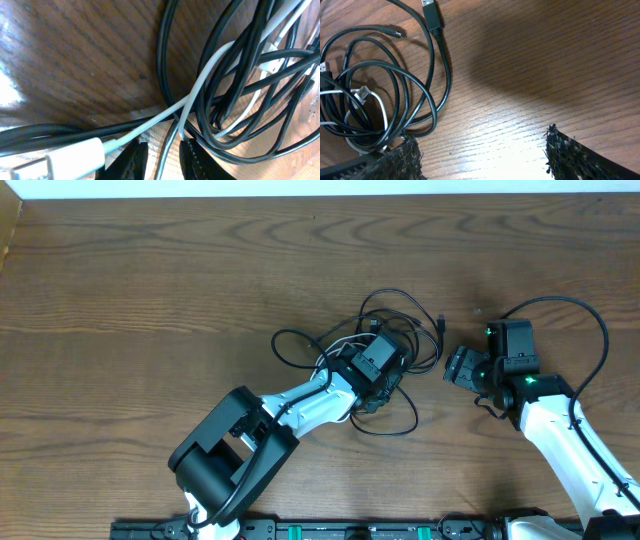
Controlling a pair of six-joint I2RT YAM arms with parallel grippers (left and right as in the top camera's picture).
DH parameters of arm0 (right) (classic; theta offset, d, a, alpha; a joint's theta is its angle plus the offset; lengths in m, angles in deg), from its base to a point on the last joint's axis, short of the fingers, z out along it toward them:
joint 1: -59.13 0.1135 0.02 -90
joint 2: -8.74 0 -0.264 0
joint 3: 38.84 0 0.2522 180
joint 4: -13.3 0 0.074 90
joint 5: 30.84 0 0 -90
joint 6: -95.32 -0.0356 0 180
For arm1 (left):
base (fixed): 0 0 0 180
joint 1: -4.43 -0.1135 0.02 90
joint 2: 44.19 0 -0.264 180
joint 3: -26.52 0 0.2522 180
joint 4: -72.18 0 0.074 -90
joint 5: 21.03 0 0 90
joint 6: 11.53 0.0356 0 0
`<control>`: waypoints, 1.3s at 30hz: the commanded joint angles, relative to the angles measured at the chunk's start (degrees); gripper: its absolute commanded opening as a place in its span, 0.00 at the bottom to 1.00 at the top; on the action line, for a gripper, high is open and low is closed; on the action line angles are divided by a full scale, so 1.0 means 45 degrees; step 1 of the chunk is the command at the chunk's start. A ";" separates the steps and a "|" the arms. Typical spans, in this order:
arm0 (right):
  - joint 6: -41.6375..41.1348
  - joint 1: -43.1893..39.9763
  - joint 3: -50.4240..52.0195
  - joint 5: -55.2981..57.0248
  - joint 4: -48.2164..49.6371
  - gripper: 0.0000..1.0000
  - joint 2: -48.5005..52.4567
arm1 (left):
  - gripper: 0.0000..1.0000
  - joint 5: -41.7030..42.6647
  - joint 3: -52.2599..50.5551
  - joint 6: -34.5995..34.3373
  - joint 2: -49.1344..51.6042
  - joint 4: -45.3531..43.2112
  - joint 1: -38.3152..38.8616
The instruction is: Untangle cables
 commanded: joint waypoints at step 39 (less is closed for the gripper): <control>-0.0136 -0.0039 -0.0019 0.0194 0.0000 0.82 -0.0044 | 0.34 -0.3075 -0.0170 0.1574 -0.0787 -0.0233 -0.0083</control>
